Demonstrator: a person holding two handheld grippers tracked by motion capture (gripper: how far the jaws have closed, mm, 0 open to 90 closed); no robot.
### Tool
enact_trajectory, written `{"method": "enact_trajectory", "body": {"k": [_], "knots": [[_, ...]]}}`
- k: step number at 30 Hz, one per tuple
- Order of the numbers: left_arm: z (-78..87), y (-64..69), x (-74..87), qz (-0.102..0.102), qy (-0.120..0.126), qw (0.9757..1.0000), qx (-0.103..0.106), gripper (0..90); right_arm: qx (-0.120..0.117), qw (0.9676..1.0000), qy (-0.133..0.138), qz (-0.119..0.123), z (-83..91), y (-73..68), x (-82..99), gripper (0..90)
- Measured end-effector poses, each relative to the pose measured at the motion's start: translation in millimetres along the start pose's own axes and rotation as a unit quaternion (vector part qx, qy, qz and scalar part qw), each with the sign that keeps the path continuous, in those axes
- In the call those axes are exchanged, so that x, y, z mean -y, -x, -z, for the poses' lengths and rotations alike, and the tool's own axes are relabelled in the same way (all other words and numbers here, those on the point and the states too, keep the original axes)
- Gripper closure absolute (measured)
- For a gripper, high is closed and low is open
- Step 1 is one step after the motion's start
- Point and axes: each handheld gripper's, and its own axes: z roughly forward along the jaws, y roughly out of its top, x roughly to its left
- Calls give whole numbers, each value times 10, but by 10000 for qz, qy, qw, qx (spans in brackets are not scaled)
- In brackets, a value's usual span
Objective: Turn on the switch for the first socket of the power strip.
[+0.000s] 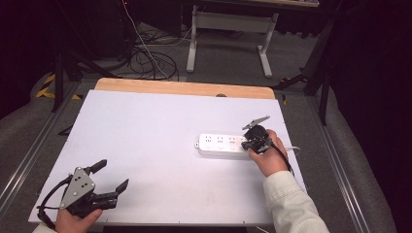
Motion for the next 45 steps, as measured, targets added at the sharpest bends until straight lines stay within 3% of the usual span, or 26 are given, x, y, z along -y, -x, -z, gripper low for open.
{"method": "enact_trajectory", "body": {"k": [36,45], "knots": [[5,2,1,20,7,10000,16,141,-83,9998,21,-205,-22,23,19,900],[6,3,1,17,8,10000,9,141,6,9999,-11,-141,-24,-5,11,900]]}}
